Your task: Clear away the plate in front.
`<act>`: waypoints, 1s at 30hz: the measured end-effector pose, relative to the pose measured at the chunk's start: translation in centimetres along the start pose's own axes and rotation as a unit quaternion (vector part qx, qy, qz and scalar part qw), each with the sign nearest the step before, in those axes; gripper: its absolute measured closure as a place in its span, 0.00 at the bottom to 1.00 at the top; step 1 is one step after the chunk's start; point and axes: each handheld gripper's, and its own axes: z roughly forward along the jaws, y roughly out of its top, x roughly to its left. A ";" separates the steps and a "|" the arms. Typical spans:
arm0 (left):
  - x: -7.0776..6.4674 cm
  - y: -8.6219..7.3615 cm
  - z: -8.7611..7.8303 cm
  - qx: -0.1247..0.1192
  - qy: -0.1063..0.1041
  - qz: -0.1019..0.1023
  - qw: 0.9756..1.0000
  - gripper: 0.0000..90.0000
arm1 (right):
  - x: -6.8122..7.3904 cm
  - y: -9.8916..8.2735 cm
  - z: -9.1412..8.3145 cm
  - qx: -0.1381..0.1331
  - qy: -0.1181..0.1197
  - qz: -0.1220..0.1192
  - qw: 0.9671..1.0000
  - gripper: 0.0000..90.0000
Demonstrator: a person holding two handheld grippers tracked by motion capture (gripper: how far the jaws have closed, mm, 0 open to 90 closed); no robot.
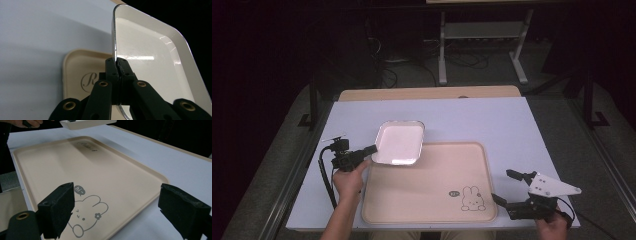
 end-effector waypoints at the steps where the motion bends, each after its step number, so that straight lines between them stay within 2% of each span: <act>1: 0.0 -0.3 0.1 0.002 -0.002 -0.002 1.000 0.99 | 0.0 0.0 0.0 0.001 0.000 0.000 1.000 0.14; 7: -0.5 -1.7 1.0 0.013 0.003 0.006 1.000 0.99 | 0.0 0.0 0.1 0.002 -0.001 0.001 1.000 0.14; 9: -1.1 -2.4 1.2 0.008 0.023 0.017 1.000 0.99 | 0.0 0.0 0.1 0.002 -0.001 0.000 1.000 0.14; 10: -1.7 -3.0 1.4 0.011 0.047 0.035 0.998 0.99 | 0.0 0.0 0.0 0.002 0.000 -0.001 1.000 0.14; 12: -2.0 -3.6 1.6 0.010 0.053 0.033 0.998 0.99 | 0.0 0.0 0.0 0.000 0.000 -0.002 1.000 0.14; 14: -2.0 -3.9 1.8 0.013 0.052 0.026 0.998 0.99 | 0.0 0.1 0.0 0.000 0.001 -0.004 1.000 0.14; 18: -2.3 -4.3 2.0 0.018 0.052 0.028 0.998 0.99 | 0.1 0.2 0.0 0.000 0.002 -0.006 1.000 0.14; 22: -2.6 -4.9 2.1 0.021 0.036 0.021 0.999 0.99 | 0.1 0.2 0.1 0.002 0.004 -0.008 1.000 0.14; 29: -3.2 -5.7 2.3 0.026 0.041 0.028 0.998 0.99 | 0.1 0.2 0.1 0.001 0.005 -0.007 1.000 0.14; 30: -3.3 -6.0 2.4 0.034 0.045 0.031 0.998 0.99 | 0.2 0.2 0.2 0.003 0.006 -0.008 1.000 0.14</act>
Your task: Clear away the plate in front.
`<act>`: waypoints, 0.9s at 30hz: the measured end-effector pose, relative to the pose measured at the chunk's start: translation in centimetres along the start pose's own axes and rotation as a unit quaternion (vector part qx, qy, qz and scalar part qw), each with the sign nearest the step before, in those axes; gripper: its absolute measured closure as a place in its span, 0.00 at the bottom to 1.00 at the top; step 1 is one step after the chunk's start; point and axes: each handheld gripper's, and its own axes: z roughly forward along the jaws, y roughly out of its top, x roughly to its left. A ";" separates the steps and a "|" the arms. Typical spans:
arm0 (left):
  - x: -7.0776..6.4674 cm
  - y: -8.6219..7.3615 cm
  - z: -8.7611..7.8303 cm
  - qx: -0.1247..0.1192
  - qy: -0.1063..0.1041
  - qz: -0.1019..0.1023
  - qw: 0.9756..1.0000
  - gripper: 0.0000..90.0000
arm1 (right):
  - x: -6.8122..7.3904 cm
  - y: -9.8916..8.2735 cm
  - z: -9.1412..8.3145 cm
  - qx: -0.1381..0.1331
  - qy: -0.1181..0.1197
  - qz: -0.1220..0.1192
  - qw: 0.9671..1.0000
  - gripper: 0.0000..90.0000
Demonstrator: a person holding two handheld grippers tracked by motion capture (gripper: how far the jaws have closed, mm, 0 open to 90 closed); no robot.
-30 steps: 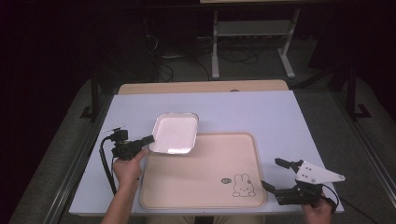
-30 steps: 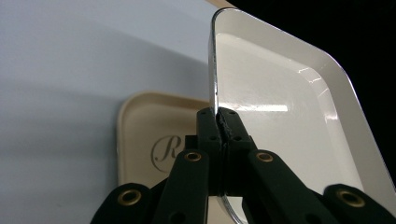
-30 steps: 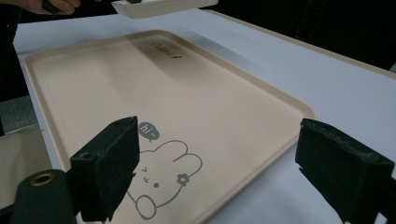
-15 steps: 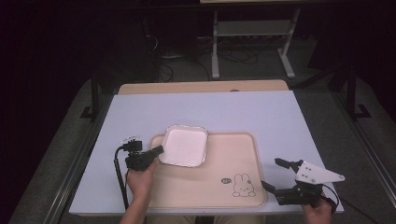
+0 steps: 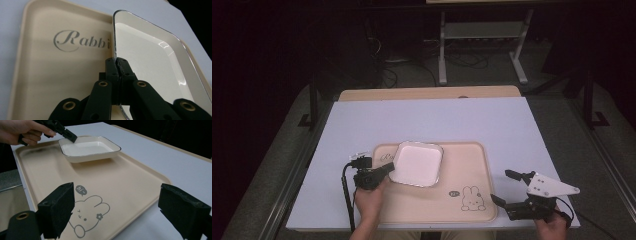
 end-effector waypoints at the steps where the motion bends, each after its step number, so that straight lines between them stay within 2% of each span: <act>1: 0.0 0.0 0.0 0.000 0.000 0.000 1.000 0.99 | 0.0 0.0 0.0 0.000 0.000 0.000 1.000 0.14; 4: -0.1 -0.2 0.2 0.006 0.010 0.004 1.000 0.99 | 0.1 0.0 0.2 0.004 0.003 -0.004 1.000 0.14; 9: 0.1 -0.5 0.4 0.008 0.014 -0.007 1.000 0.98 | 0.1 0.1 0.2 0.005 0.004 -0.004 1.000 0.14; 14: -0.2 -0.8 0.3 0.014 0.025 0.008 1.000 0.98 | 0.1 0.0 0.2 0.005 0.005 -0.003 1.000 0.14; 16: -0.3 -1.2 0.2 0.016 0.022 0.011 1.000 0.98 | 0.2 0.1 0.2 0.006 0.005 -0.005 1.000 0.14; 19: -0.3 -1.8 0.0 0.020 0.010 0.004 1.000 0.97 | 0.2 0.1 0.2 0.006 0.006 -0.005 1.000 0.14; 21: -0.4 -2.1 -0.2 0.024 0.005 0.010 1.000 0.96 | 0.2 0.1 0.3 0.007 0.006 -0.005 1.000 0.14; 23: -0.5 -2.0 -0.5 0.026 0.006 0.024 0.999 0.93 | 0.2 0.1 0.3 0.007 0.006 -0.006 1.000 0.14; 25: -0.6 -2.0 -0.6 0.027 0.004 0.024 0.999 0.91 | 0.2 0.1 0.3 0.007 0.006 -0.006 1.000 0.14; 26: -0.8 -2.0 -0.8 0.032 0.001 0.037 0.999 0.90 | 0.2 0.1 0.2 0.007 0.005 -0.006 1.000 0.14; 27: -0.8 -2.0 -0.8 0.032 0.001 0.037 0.999 0.90 | 0.2 0.1 0.2 0.007 0.005 -0.006 1.000 0.14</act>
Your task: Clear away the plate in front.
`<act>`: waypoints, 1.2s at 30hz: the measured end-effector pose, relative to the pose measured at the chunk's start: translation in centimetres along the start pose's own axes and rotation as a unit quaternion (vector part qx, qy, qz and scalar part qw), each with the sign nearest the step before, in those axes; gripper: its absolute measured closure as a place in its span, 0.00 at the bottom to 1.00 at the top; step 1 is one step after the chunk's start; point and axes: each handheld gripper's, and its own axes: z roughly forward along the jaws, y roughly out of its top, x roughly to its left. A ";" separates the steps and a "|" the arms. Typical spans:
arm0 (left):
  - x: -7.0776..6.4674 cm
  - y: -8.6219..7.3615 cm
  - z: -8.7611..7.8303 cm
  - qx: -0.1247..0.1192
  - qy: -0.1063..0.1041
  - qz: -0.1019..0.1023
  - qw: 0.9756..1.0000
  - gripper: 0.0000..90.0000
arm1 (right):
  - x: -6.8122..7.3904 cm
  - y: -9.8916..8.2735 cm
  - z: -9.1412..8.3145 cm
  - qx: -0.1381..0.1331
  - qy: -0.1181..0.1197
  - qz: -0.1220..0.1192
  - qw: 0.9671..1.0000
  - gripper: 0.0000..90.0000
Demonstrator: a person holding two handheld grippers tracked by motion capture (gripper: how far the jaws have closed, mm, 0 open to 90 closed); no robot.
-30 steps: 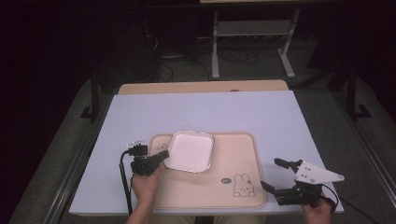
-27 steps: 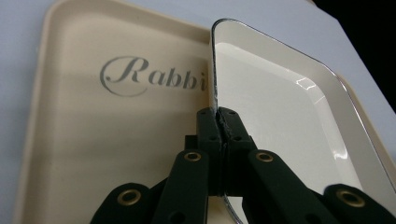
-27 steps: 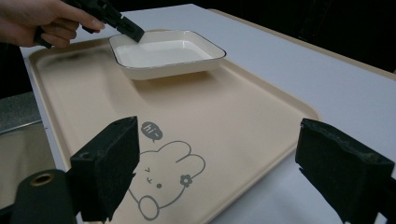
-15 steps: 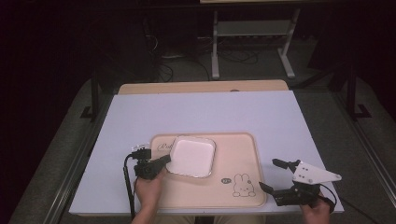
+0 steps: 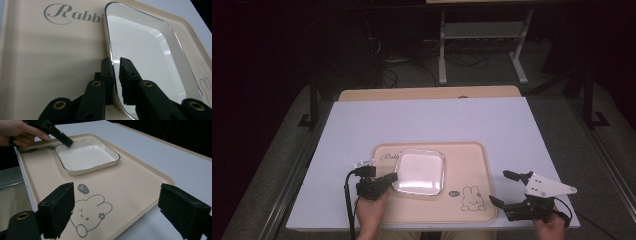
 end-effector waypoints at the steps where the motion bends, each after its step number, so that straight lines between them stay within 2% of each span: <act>1: -0.1 -0.1 -0.1 0.004 0.006 0.017 1.000 0.90 | 0.0 0.0 0.0 0.000 0.000 0.000 1.000 0.14; 10: -0.6 -0.5 -0.4 0.008 0.019 0.046 0.999 0.91 | 0.0 0.0 -0.1 -0.001 -0.001 -0.001 1.000 0.14; 21: -1.1 -0.8 -0.5 0.009 0.021 0.070 0.997 0.92 | 0.0 0.0 -0.1 -0.002 -0.002 -0.001 1.000 0.14; 26: -1.3 -0.9 -0.6 0.007 0.018 0.076 0.997 0.92 | 0.0 0.0 -0.1 -0.003 -0.003 0.000 1.000 0.14; 29: -1.5 -1.2 -0.6 0.004 0.009 0.072 0.997 0.91 | 0.0 0.0 -0.1 -0.003 -0.002 0.000 1.000 0.14; 36: -1.7 -1.5 -0.6 0.002 0.012 0.081 0.997 0.91 | 0.0 0.0 -0.1 -0.003 -0.003 0.000 1.000 0.14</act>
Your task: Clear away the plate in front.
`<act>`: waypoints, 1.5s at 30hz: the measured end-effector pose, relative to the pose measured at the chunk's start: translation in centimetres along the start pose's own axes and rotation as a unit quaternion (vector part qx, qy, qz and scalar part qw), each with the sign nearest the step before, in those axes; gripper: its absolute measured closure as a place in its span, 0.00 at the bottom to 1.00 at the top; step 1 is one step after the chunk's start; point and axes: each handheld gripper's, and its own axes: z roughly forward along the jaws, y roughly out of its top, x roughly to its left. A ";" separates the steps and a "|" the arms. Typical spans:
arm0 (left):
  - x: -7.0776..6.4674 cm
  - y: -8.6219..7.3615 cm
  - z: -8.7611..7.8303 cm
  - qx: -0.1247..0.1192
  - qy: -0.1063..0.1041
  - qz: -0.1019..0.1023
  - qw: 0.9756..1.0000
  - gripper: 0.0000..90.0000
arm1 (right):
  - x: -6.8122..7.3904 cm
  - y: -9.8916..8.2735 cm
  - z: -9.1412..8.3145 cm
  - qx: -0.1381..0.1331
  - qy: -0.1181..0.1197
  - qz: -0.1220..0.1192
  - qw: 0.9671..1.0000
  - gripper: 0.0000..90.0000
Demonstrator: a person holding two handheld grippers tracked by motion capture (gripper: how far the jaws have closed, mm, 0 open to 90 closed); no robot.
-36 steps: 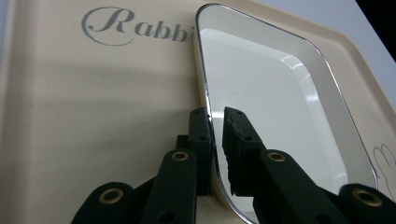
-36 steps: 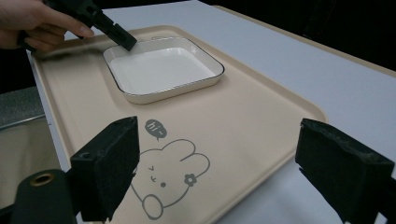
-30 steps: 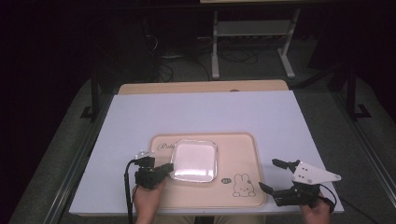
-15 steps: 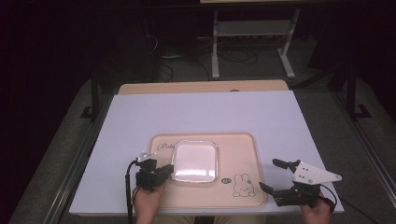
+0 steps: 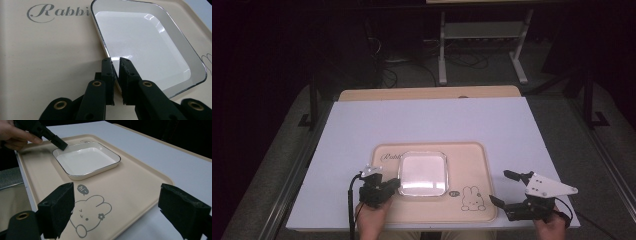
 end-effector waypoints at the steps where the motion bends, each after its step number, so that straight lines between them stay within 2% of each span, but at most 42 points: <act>1: -0.1 0.0 0.0 0.000 0.000 0.003 1.000 0.91 | 0.0 0.0 0.0 0.000 0.000 0.000 1.000 0.14; 8: -0.2 -0.1 0.0 0.000 0.002 0.011 1.000 0.91 | 0.0 0.0 0.0 0.000 0.000 0.000 1.000 0.14; 22: -0.1 -0.4 -0.2 -0.004 -0.012 0.001 1.000 0.92 | 0.0 0.0 0.0 0.001 0.000 0.001 1.000 0.14; 31: -0.3 -0.6 -0.3 -0.003 -0.013 0.007 1.000 0.92 | 0.0 0.0 0.0 0.001 -0.001 0.001 1.000 0.14; 41: -0.3 -1.0 -0.4 -0.006 -0.023 -0.004 1.000 0.90 | 0.0 -0.1 0.1 0.002 0.000 0.001 1.000 0.14; 45: -0.4 -1.1 -0.5 -0.005 -0.024 -0.002 1.000 0.89 | 0.0 -0.1 0.1 0.002 0.000 0.001 1.000 0.14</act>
